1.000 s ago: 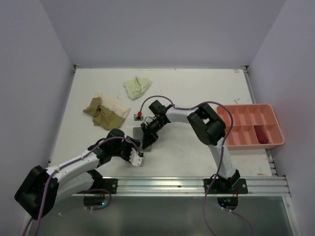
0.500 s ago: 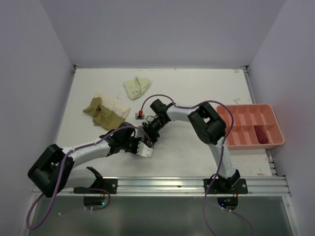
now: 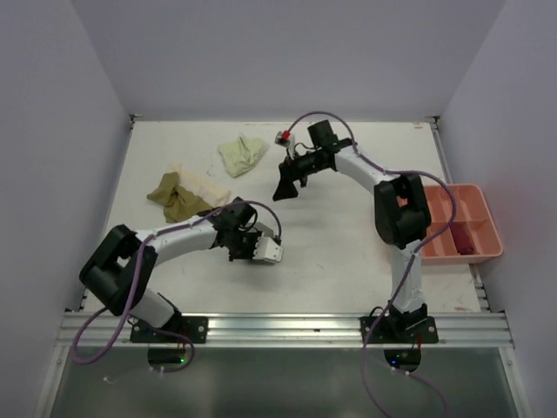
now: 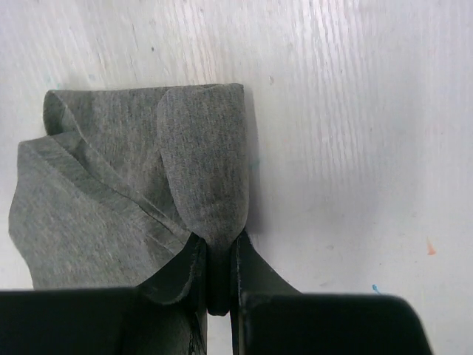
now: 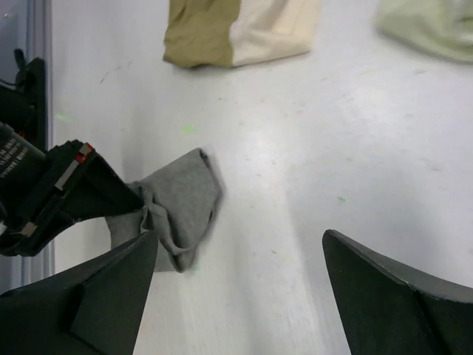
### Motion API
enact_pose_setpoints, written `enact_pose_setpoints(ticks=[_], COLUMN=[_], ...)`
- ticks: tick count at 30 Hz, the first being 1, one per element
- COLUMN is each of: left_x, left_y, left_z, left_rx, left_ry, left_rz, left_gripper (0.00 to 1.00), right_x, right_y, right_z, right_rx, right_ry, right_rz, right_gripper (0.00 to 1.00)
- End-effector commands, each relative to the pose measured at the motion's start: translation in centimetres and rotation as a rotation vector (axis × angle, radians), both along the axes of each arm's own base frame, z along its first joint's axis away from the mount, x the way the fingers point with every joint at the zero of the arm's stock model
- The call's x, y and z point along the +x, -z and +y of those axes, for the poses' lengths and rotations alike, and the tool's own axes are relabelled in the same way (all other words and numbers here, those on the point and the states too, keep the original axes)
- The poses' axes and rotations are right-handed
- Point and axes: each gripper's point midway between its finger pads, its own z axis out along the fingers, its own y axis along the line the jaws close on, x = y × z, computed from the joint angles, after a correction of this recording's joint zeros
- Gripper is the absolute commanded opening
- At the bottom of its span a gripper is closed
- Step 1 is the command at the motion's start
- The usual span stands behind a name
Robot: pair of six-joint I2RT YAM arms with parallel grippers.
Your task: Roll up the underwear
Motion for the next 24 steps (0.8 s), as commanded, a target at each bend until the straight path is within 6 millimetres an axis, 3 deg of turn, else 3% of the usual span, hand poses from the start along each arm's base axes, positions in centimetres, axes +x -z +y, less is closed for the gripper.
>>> enact_pose_setpoints(ticks=[1,2,3,4,6,8,9,11,14,17,20,23,24], left_x=[-4.7,-5.1,-5.5,-4.3,-4.5,-2.8,-2.4,-0.7,0.8,1.5,1.8,1.7,1.5], left_y=[2.0,2.2,3.1,2.7,3.4,2.9,3.7,3.8,5.5,6.9,7.5,8.2,8.5], left_z=[1.8,1.9,2.0,1.0,1.2,0.6,0.8,0.5,0.8,0.8,0.8,1.0,1.2], left_rx=[0.147,0.173,0.202,0.183,0.193,0.172,0.172,0.158,0.194,0.224,0.23,0.242,0.249], left_ry=[-0.05,-0.058,-0.08,-0.09,-0.142,-0.18,-0.219,-0.253,-0.3,-0.327,-0.335,-0.333,-0.334], left_rz=[0.339,0.388,0.465,0.477,0.624,0.694,0.76,0.79,0.82,0.834,0.842,0.845,0.857], left_gripper=[0.0,0.0,0.0,0.0,0.0,0.0,0.0,0.0,0.0,0.0,0.01,0.04,0.04], right_x=[2.5,2.2,1.6,1.0,-1.0,-2.4,-4.0,-5.4,-8.1,-10.5,-12.1,-12.0,-12.3], right_y=[-8.2,-10.3,-9.7,-10.0,-11.0,-11.5,-11.7,-11.1,-9.4,-7.3,-5.8,-3.9,-3.4], right_z=[-2.7,-3.5,-4.6,-5.2,-6.8,-8.1,-8.9,-9.9,-11.3,-10.9,-8.2,-6.3,-4.7], right_rx=[0.035,0.041,0.008,-0.017,-0.053,-0.09,-0.101,-0.14,-0.218,-0.289,-0.344,-0.374,-0.363], right_ry=[0.087,0.093,0.079,0.071,0.064,0.06,0.049,0.021,-0.04,-0.104,-0.181,-0.189,-0.212], right_rz=[-0.23,-0.293,-0.321,-0.358,-0.422,-0.479,-0.504,-0.506,-0.494,-0.53,-0.598,-0.602,-0.642], right_gripper=[0.99,0.99,0.99,0.99,0.99,0.99,0.99,0.98,0.88,0.77,0.71,0.66,0.67])
